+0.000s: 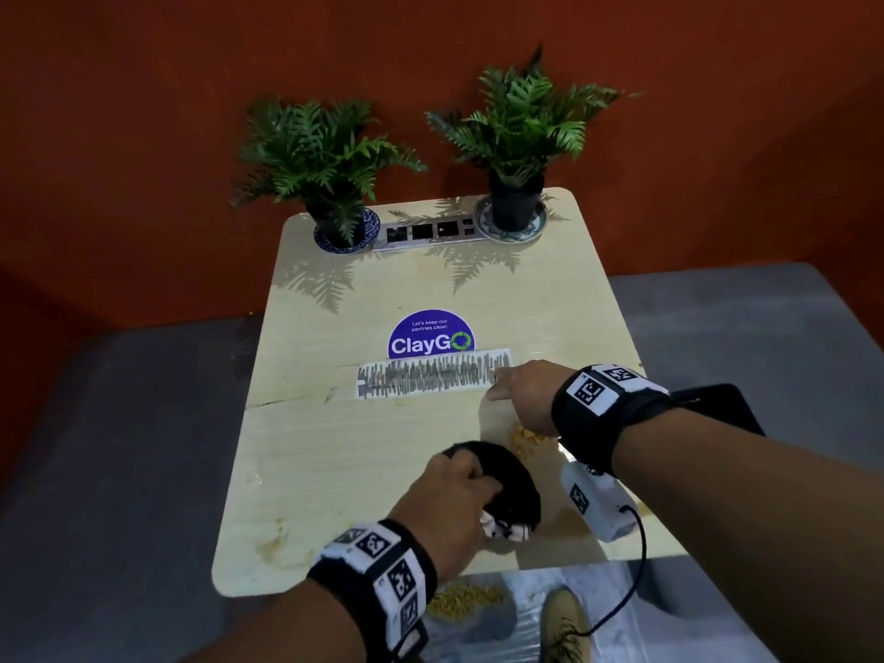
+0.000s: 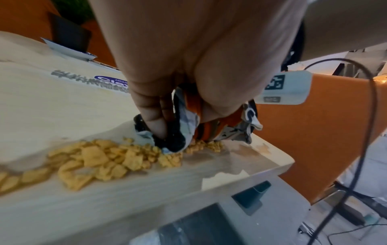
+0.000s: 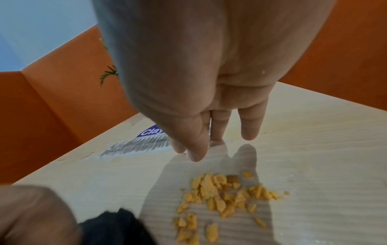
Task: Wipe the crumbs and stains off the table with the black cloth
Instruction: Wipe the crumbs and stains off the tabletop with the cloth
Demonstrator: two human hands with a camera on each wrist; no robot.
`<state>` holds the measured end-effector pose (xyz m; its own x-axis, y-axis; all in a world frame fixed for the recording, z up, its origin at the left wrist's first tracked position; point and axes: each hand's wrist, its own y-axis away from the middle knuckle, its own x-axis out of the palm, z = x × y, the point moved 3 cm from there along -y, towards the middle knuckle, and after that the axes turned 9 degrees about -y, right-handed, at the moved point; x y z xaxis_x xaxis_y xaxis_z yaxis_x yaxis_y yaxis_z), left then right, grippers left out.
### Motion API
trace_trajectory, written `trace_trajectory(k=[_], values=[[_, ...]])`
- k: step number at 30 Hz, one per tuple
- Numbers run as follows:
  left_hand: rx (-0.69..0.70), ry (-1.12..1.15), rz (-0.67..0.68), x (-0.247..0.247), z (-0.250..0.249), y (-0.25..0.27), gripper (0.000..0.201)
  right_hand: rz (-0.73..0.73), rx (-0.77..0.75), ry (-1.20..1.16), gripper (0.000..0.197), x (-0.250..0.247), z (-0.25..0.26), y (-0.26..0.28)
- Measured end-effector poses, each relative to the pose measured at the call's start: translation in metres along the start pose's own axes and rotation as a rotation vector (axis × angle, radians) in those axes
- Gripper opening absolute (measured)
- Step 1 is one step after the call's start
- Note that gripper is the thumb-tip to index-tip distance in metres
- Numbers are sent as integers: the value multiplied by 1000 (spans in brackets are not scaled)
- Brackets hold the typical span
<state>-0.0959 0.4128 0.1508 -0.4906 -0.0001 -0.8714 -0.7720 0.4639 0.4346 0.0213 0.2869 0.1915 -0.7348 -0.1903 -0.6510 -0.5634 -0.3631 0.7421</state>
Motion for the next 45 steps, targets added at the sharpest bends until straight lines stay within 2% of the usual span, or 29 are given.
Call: trace_trajectory(k=[4,6,8,12,15,19,22,28,32,35,38,40,42,45], values=[[92,63,75,-9,-18,14,49,9,-8,-53,74,2,-6,5],[167,185,110,-30,-22,13,40,-5,-8,-98,72,-1,-9,12],[157,247,124,-52,-13,0,37,-70,-7,-182,68,-7,-18,19],[80,186,-82,-102,19,-52,35,-247,25,-281,54,-23,-41,21],[-32,96,-187,-128,17,-94,40,-247,92,-285,40,-26,-55,17],[-102,-47,-79,-92,-7,-122,43,-224,72,-167,30,-20,-62,15],[-76,-110,-95,-63,-22,-110,46,-195,22,-150,32,-9,-66,17],[28,-55,-21,-37,-53,-67,53,-228,26,-335,50,16,-73,34],[105,-20,43,-33,-68,-50,47,-266,-103,-477,50,31,-65,50],[133,185,62,-35,-69,-44,42,-194,-216,-661,49,46,-57,63],[32,426,-43,-40,-58,-44,17,-63,-278,-886,54,62,-54,67],[-42,533,-152,-50,-52,-47,28,-142,-273,-832,53,66,-54,62],[-96,565,-229,-67,-49,-53,28,-262,-238,-693,47,65,-56,53],[-147,659,-340,-94,-42,-62,29,-435,-227,-780,27,48,-67,44]])
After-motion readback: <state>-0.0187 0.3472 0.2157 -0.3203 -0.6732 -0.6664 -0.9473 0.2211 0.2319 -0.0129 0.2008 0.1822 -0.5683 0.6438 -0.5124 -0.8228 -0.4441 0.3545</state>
